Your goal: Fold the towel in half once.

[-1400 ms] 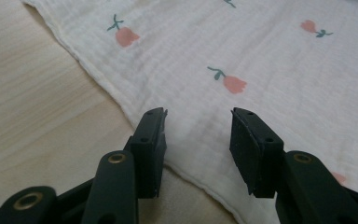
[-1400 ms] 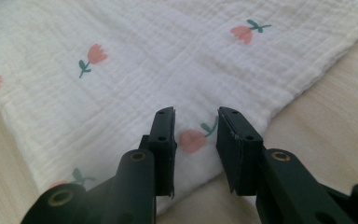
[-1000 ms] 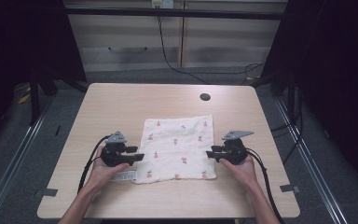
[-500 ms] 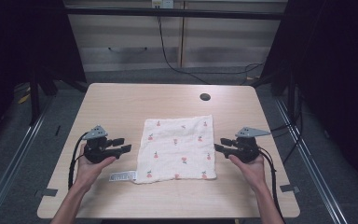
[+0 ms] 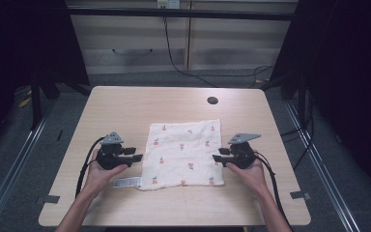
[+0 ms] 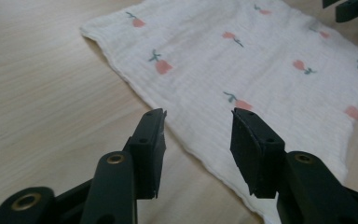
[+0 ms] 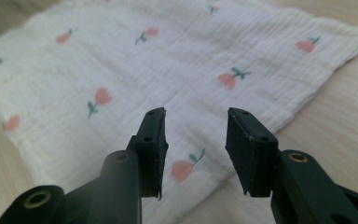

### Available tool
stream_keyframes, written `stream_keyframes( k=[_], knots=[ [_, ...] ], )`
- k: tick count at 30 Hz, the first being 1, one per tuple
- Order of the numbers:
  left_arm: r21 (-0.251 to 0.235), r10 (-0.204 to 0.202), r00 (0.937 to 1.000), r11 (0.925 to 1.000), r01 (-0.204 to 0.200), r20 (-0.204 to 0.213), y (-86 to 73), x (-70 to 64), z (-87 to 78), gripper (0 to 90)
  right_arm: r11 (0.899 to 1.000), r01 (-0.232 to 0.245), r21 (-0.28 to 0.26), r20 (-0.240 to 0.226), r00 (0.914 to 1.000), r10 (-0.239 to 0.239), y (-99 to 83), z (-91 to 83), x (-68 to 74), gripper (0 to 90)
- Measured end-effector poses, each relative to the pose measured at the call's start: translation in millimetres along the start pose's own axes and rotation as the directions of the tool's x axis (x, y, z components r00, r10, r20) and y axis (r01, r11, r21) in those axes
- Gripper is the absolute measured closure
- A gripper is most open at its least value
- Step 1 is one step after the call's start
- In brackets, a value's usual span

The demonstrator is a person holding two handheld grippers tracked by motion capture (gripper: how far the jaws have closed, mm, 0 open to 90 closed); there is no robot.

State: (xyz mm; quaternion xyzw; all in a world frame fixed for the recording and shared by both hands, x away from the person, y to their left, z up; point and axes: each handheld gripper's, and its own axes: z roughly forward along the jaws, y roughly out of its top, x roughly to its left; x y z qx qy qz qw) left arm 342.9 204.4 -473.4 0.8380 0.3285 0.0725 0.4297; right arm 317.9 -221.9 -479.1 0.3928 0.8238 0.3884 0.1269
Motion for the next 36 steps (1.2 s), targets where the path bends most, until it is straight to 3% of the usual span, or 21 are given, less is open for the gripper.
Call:
stream_keyframes(
  k=[3,5,10,13,14,15,17,21,27,32,36],
  knots=[
    [0.051,0.071,0.9972,0.9961,-0.072,0.025,-1.1,-14.5,3.8,58.0,0.998,0.035,0.056,0.0,0.9994,-0.035,-3.9,5.4,8.0,60.8],
    [0.075,0.101,0.9941,0.9917,-0.104,0.038,-2.1,-18.9,8.9,62.0,0.997,0.045,0.062,-0.002,0.999,-0.045,-6.2,6.3,9.9,60.4],
    [0.124,0.106,0.994,0.9863,-0.109,0.029,-7.5,-16.6,30.4,69.1,0.996,0.044,0.082,0.009,0.9989,-0.045,-6.1,8.8,9.4,54.8],
    [0.112,0.105,0.9939,0.9878,-0.108,0.032,-9.4,-14.2,33.9,78.1,0.993,0.06,0.105,0.01,0.9981,-0.061,-6.7,11.8,10.1,54.0],
    [0.122,0.113,0.9932,0.9857,-0.116,0.028,-8.7,-13.1,34.0,80.0,0.985,0.089,0.145,0.016,0.9956,-0.092,-8.7,16.0,11.0,58.8],
    [0.121,0.119,0.9927,0.9852,-0.121,0.021,-8.8,-14.2,34.2,81.6,0.987,0.098,0.131,0.011,0.9949,-0.1,-9.5,16.6,11.3,61.1],
    [0.117,0.127,0.9919,0.985,-0.127,0.01,-9.6,-15.7,34.4,84.3,0.985,0.107,0.138,0.009,0.994,-0.109,-8.7,15.8,11.9,73.9],
    [0.113,0.142,0.9898,0.9833,-0.142,0.014,-13.3,-19.5,32.0,89.4,0.987,0.094,0.128,0.008,0.9953,-0.096,-11.5,14.5,14.9,86.0],
    [0.122,0.152,0.9879,0.9803,-0.155,0.032,-19.6,-27.9,24.9,89.9,0.992,0.07,0.109,-0.032,0.9973,-0.067,-18.5,9.2,17.3,87.2],
    [0.106,0.124,0.99,0.9857,-0.131,0.067,-31.5,-38.1,14.7,90.0,0.994,0.057,0.093,-0.048,0.9974,-0.053,-30.1,-0.3,27.7,86.5],
    [0.126,0.135,0.988,0.9815,-0.144,0.075,-37.1,-50.9,7.3,90.0,0.994,0.061,0.092,-0.062,0.9966,-0.055,-36.7,-6.7,37.4,86.0]
  ],
)
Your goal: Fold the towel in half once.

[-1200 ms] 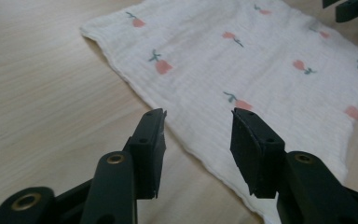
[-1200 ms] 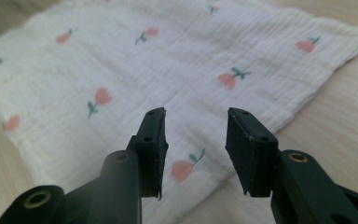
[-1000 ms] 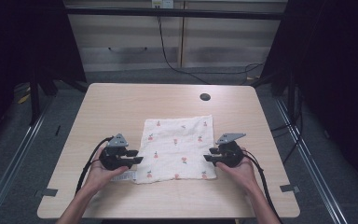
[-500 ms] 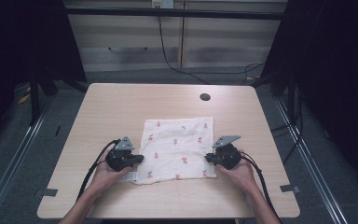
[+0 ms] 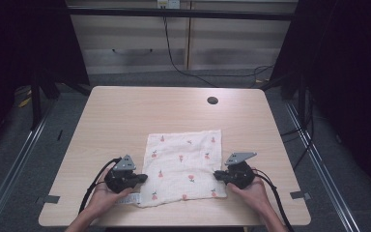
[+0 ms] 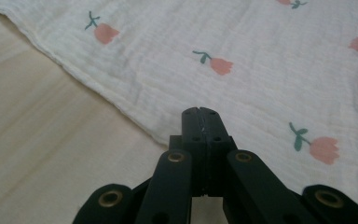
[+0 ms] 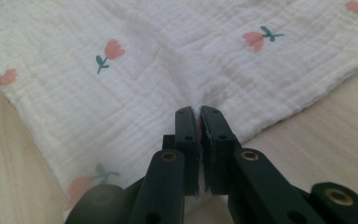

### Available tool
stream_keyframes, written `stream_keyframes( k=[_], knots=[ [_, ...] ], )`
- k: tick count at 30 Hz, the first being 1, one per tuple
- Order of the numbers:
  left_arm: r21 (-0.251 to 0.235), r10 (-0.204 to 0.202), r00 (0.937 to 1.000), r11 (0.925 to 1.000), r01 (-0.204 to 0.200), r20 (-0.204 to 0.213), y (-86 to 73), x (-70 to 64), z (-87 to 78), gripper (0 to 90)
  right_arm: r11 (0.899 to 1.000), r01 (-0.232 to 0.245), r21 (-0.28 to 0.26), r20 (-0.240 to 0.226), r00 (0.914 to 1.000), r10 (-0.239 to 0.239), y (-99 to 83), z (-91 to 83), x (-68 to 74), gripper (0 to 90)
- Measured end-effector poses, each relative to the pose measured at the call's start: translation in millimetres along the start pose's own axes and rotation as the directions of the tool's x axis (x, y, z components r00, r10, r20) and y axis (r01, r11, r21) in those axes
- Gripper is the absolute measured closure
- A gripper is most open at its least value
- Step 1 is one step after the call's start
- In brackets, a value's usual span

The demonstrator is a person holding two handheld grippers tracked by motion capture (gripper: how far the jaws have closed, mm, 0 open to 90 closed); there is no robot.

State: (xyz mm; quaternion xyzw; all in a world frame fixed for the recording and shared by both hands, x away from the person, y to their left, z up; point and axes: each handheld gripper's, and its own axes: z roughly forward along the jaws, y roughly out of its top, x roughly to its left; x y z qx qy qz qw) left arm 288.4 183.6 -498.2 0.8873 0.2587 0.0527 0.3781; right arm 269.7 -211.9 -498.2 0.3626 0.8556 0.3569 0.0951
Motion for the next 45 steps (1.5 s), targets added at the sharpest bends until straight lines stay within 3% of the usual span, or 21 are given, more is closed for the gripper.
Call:
stream_keyframes(
  k=[2,3,5,8,10,13,16,18,21,25,27,30,32,35,38,40,45],
  knots=[
    [0.007,0.012,0.9999,0.9999,-0.012,0.008,-3.4,-6.1,-3.6,90.0,1.0,0.005,0.005,-0.012,0.9999,-0.005,-3.0,-2.9,7.0,85.8],
    [0.004,0.0,0.9995,1.0,0.0,0.032,-5.6,-7.1,-5.2,90.0,1.0,0.013,0.009,-0.011,0.9999,-0.012,-4.6,-4.7,10.9,85.0],
    [0.008,-0.012,0.9992,0.9999,0.012,0.039,-7.6,-6.0,-8.5,87.8,1.0,0.011,0.017,-0.024,0.9997,-0.01,-6.7,-7.7,15.6,77.5],
    [-0.007,-0.024,0.9991,0.9997,0.024,0.033,-5.5,0.0,-9.9,83.0,1.0,0.007,-0.002,-0.031,0.9995,-0.007,-3.7,-8.8,11.3,72.0],
    [-0.029,-0.066,0.9973,0.9973,0.067,0.033,6.7,17.2,-12.2,82.9,0.998,-0.035,-0.056,-0.045,0.9984,0.033,4.7,-11.0,-0.9,71.4],
    [-0.075,-0.108,0.9941,0.9913,0.108,0.007,20.9,38.2,-10.3,81.9,0.996,-0.051,-0.079,0.004,0.9986,0.052,25.2,-7.4,-23.0,71.2],
    [-0.095,-0.148,0.9889,0.9846,0.147,-0.007,34.0,62.3,-5.3,80.9,0.997,-0.049,-0.068,0.103,0.9931,0.056,46.5,3.9,-48.3,66.1],
    [-0.102,-0.19,0.9815,0.9771,0.187,-0.022,39.7,82.2,2.5,80.8,0.997,-0.068,-0.045,0.143,0.9869,0.073,57.2,16.6,-71.5,65.3],
    [-0.109,-0.225,0.9737,0.9695,0.22,-0.037,42.7,97.3,11.1,80.7,0.991,-0.119,-0.058,0.159,0.9791,0.126,62.7,28.4,-95.4,66.2],
    [-0.114,-0.235,0.9715,0.9665,0.23,-0.033,45.4,106.0,17.7,80.2,0.983,-0.159,-0.095,0.157,0.9724,0.172,68.1,33.8,-114.9,67.6],
    [-0.103,-0.243,0.9694,0.9658,0.238,-0.037,46.1,110.4,21.2,77.9,0.984,-0.16,-0.082,0.167,0.9708,0.172,68.6,38.7,-119.9,67.6],
    [-0.123,-0.25,0.9672,0.9621,0.243,-0.044,48.6,113.9,24.7,73.7,0.98,-0.181,-0.085,0.171,0.966,0.194,66.5,44.8,-126.2,67.4],
    [-0.146,-0.267,0.9633,0.9547,0.259,-0.033,50.3,117.1,25.2,72.4,0.975,-0.211,-0.077,0.153,0.9634,0.22,64.1,48.7,-130.0,66.5],
    [-0.127,-0.272,0.961,0.9562,0.264,-0.05,51.8,122.2,28.3,70.4,0.975,-0.206,-0.082,0.144,0.9657,0.216,62.2,52.3,-129.0,67.1],
    [-0.131,-0.29,0.955,0.9511,0.28,-0.064,53.2,125.3,31.2,66.6,0.979,-0.189,-0.077,0.142,0.9699,0.198,62.9,53.4,-127.6,77.9],
    [-0.103,-0.273,0.9598,0.9585,0.266,-0.064,55.2,125.8,33.4,63.2,0.979,-0.19,-0.077,0.127,0.9719,0.198,62.7,54.4,-126.3,86.0],
    [-0.078,-0.268,0.9605,0.9618,0.262,-0.075,60.5,126.2,42.0,57.2,0.98,-0.187,-0.066,0.123,0.9732,0.194,64.0,54.2,-126.8,88.7]
  ],
)
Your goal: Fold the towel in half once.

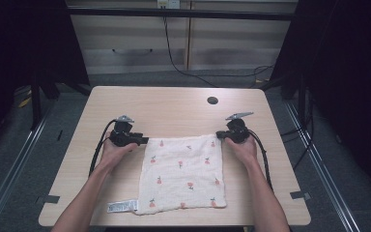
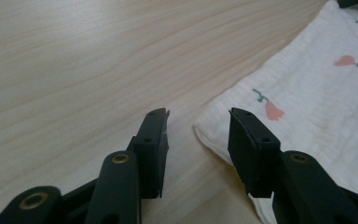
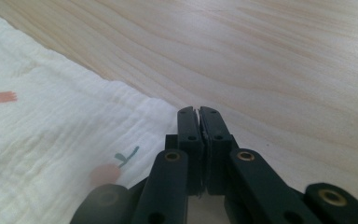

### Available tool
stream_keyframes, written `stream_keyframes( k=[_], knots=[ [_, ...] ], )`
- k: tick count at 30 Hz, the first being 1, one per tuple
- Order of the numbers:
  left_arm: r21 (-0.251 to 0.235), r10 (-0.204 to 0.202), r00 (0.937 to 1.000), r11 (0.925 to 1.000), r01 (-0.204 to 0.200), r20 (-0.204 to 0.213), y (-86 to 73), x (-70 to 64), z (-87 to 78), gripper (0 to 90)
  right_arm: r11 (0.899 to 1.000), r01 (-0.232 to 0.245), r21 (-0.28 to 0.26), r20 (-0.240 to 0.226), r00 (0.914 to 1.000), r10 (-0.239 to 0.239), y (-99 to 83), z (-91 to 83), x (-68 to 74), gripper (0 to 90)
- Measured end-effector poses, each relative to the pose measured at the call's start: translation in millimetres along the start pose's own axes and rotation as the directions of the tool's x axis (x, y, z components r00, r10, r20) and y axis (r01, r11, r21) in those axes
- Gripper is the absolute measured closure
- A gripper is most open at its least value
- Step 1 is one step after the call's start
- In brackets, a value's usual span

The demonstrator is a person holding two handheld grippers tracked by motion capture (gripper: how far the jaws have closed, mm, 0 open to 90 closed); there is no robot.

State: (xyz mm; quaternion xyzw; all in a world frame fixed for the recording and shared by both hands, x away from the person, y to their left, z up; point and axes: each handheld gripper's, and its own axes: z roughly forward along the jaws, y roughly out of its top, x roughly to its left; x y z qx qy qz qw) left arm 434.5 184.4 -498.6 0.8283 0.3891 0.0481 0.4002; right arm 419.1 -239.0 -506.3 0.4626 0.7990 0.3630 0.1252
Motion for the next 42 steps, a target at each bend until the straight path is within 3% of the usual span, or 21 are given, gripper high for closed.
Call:
stream_keyframes(
  k=[1,7,11,12,14,18,19,22,25,30,35,42],
  knots=[
    [-0.002,-0.008,0.9999,1.0,0.008,-0.011,1.0,-0.3,2.4,56.9,1.0,-0.002,0.008,0.005,1.0,0.002,0.5,-0.4,1.0,88.8],
    [0.019,-0.002,0.9999,0.9998,0.002,0.011,6.0,-0.9,13.1,60.2,1.0,-0.002,0.011,0.0,1.0,0.002,0.4,-0.8,0.6,88.9],
    [0.025,0.063,0.998,0.9977,-0.063,0.007,6.3,-5.5,16.0,66.7,1.0,0.001,0.005,0.0,1.0,-0.001,-0.1,-0.7,0.8,88.8],
    [0.037,0.104,0.9945,0.9939,-0.104,-0.01,6.5,-7.8,16.0,68.7,1.0,-0.006,0.007,0.0,1.0,0.006,-0.3,-1.0,1.2,88.8],
    [0.048,0.137,0.9902,0.9897,-0.135,-0.03,7.3,-12.8,16.8,68.8,1.0,-0.01,0.006,0.005,0.9999,0.01,-0.6,-1.1,1.6,88.8],
    [0.051,0.15,0.9885,0.9876,-0.149,-0.019,6.8,-15.3,17.4,68.9,1.0,-0.01,0.007,0.003,0.9999,0.01,-1.2,-1.5,2.9,88.8],
    [0.049,0.155,0.9876,0.9868,-0.154,-0.02,6.4,-15.5,17.7,75.9,1.0,-0.007,0.003,0.005,1.0,0.007,-1.5,-1.5,2.8,88.8],
    [0.059,0.18,0.9836,0.9821,-0.179,-0.012,6.9,-18.8,18.3,82.3,1.0,-0.014,0.003,-0.001,0.9999,0.014,-1.4,-1.4,1.8,88.9],
    [0.047,0.153,0.9882,0.987,-0.153,0.01,6.1,-17.4,18.6,85.6,1.0,-0.016,-0.003,-0.006,0.9998,0.016,-1.8,-1.1,1.1,88.9],
    [0.017,0.064,0.9975,0.9978,-0.064,0.029,4.2,-9.0,18.6,86.8,0.999,-0.053,-0.012,-0.034,0.9981,0.052,-2.2,-1.7,0.0,89.0],
    [-0.031,0.01,0.9989,0.9995,-0.009,0.046,5.8,0.5,9.1,86.8,0.998,-0.052,-0.037,-0.051,0.9975,0.05,2.3,-6.0,0.2,89.0],
    [-0.078,0.018,0.9989,0.9969,-0.014,0.044,14.2,0.0,-5.7,86.8,0.997,-0.049,-0.067,-0.056,0.9974,0.046,7.0,-19.1,-2.3,89.1]
  ],
)
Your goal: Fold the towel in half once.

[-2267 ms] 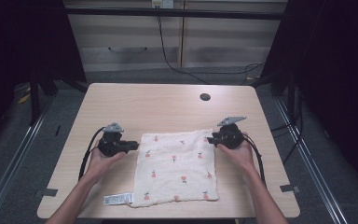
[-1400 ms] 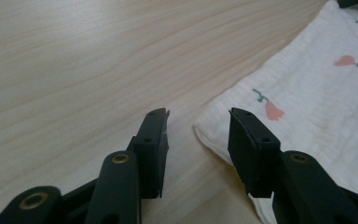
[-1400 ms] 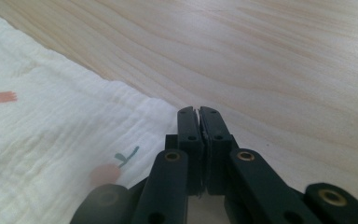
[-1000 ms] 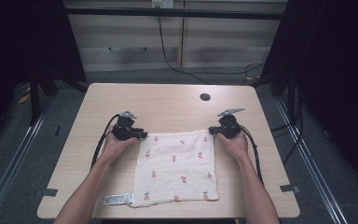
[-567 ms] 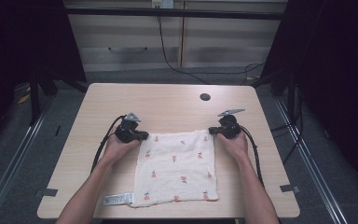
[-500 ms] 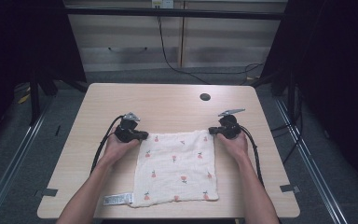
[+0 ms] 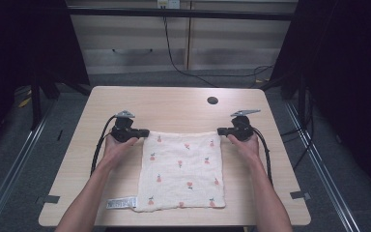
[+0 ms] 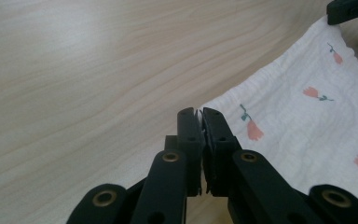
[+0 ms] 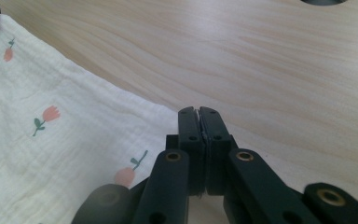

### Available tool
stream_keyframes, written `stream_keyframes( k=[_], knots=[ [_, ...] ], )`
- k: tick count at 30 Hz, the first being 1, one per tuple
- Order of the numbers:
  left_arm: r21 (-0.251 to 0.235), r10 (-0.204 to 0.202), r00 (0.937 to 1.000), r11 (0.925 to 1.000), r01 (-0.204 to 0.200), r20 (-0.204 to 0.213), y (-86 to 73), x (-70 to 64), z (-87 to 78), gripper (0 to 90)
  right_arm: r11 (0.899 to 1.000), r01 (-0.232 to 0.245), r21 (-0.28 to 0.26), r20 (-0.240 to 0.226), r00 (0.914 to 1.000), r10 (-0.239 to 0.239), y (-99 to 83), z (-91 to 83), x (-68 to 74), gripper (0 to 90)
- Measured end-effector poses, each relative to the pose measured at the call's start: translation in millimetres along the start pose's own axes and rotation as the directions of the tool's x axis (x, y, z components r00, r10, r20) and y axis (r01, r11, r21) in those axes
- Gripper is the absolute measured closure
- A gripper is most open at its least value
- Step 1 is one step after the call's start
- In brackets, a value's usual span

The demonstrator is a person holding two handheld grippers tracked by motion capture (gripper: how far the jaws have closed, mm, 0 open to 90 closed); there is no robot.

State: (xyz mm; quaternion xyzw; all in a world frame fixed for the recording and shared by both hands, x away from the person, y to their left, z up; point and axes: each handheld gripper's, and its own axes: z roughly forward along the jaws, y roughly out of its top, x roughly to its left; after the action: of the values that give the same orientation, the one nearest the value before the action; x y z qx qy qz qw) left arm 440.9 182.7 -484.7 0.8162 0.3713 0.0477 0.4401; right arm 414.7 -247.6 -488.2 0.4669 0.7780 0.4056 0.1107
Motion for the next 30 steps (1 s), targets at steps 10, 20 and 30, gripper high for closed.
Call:
stream_keyframes(
  k=[10,20,30],
  knots=[
    [-0.085,0.002,1.0,0.9964,-0.002,-0.005,12.4,-1.9,-19.5,86.9,0.998,0.021,-0.06,-0.011,0.9997,-0.022,17.4,-18.6,6.5,89.3],
    [-0.127,0.022,0.9997,0.9916,-0.022,-0.008,29.1,-4.9,-34.5,86.9,0.993,0.045,-0.11,-0.012,0.9988,-0.047,36.7,-32.0,11.6,89.4],
    [-0.156,0.029,0.9994,0.9872,-0.031,-0.019,47.8,-4.3,-35.4,86.8,0.992,0.042,-0.121,0.01,0.9991,-0.041,55.9,-41.0,2.9,89.5]
  ],
)
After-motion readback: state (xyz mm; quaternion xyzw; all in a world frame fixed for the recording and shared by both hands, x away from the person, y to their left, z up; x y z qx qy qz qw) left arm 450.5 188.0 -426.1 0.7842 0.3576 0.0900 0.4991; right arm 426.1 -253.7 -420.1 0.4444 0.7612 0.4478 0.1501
